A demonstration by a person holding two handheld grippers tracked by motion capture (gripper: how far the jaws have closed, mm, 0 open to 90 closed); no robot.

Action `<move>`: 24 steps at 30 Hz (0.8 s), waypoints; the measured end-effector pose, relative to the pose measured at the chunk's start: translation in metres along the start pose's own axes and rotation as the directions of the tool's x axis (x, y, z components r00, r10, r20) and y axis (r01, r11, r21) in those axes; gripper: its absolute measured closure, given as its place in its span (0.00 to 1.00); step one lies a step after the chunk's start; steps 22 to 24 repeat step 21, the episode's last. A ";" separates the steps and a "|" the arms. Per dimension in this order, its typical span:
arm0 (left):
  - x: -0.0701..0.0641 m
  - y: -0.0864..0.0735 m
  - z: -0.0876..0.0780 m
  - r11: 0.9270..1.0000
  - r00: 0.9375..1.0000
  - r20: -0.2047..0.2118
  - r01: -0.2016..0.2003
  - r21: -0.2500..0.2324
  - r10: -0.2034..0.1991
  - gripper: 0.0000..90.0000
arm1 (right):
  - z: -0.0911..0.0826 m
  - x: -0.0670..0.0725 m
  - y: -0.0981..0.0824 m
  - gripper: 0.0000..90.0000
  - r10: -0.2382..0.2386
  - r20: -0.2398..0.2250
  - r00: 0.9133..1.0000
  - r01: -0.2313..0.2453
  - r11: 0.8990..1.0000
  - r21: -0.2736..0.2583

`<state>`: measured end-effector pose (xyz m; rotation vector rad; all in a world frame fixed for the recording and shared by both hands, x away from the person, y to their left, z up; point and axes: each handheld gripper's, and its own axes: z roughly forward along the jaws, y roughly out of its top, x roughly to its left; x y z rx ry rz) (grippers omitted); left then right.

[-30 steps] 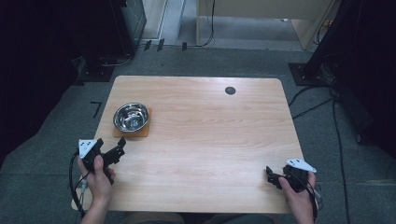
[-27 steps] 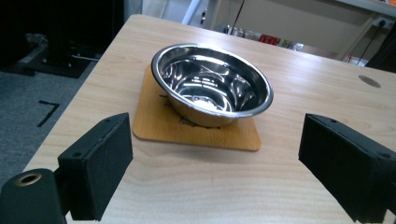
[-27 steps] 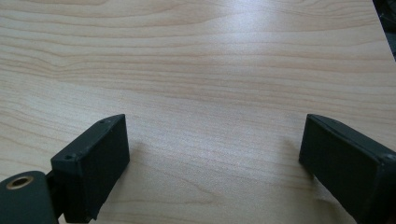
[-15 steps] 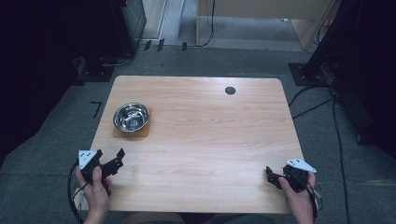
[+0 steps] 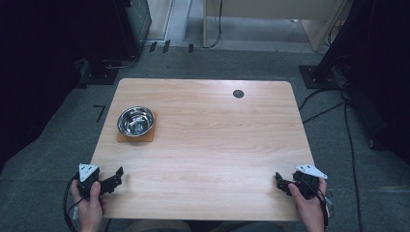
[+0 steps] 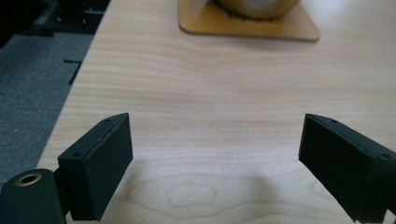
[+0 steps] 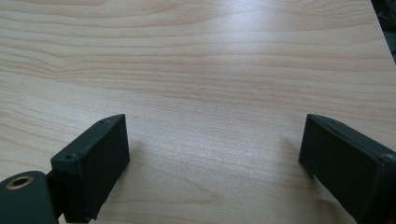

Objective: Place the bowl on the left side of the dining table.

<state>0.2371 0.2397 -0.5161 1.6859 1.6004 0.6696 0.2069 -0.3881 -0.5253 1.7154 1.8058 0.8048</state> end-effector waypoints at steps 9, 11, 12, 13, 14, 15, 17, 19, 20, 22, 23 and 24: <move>-0.008 0.002 0.007 0.991 0.994 -0.035 -0.096 0.091 0.100 0.11 | 0.000 0.000 0.000 0.09 0.003 0.003 1.000 -0.003 1.000 0.000; -0.008 0.002 0.007 0.991 0.994 -0.029 -0.102 0.092 0.105 0.10 | 0.000 0.000 0.000 0.09 0.003 0.003 1.000 -0.003 1.000 0.000; -0.009 0.002 0.008 0.990 0.994 -0.030 -0.102 0.095 0.105 0.10 | 0.000 0.000 0.000 0.09 0.002 0.002 1.000 -0.002 1.000 0.000; -0.009 0.002 0.008 0.990 0.994 -0.031 -0.101 0.094 0.104 0.10 | 0.000 0.000 0.000 0.09 0.002 0.002 1.000 -0.002 1.000 0.000; -0.009 0.002 0.008 0.990 0.994 -0.031 -0.100 0.094 0.103 0.09 | 0.000 0.000 0.000 0.09 0.001 0.001 1.000 -0.001 1.000 0.000; -0.009 0.002 0.008 0.991 0.994 -0.031 -0.100 0.094 0.103 0.09 | 0.000 0.000 0.000 0.09 0.001 0.002 1.000 -0.001 1.000 0.000; -0.009 0.002 0.009 0.991 0.994 -0.032 -0.099 0.094 0.102 0.09 | 0.000 0.000 0.000 0.09 0.001 0.002 1.000 -0.001 1.000 0.000; -0.009 0.003 0.009 0.991 0.994 -0.032 -0.098 0.095 0.101 0.09 | 0.000 0.000 0.000 0.09 0.001 0.002 1.000 -0.001 1.000 0.000; -0.009 0.003 0.009 0.991 0.994 -0.033 -0.098 0.095 0.101 0.08 | 0.000 0.000 0.000 0.09 0.001 0.002 1.000 -0.001 1.000 0.000; -0.009 0.003 0.009 0.991 0.994 -0.033 -0.098 0.095 0.101 0.08 | 0.000 0.000 0.000 0.09 0.001 0.002 1.000 -0.001 1.000 0.000; -0.009 0.003 0.009 0.991 0.994 -0.033 -0.098 0.095 0.101 0.08 | 0.000 0.000 0.000 0.09 0.001 0.002 1.000 -0.001 1.000 0.000; -0.009 0.003 0.009 0.991 0.994 -0.033 -0.098 0.095 0.101 0.08 | 0.000 0.000 0.000 0.09 0.001 0.002 1.000 -0.001 1.000 0.000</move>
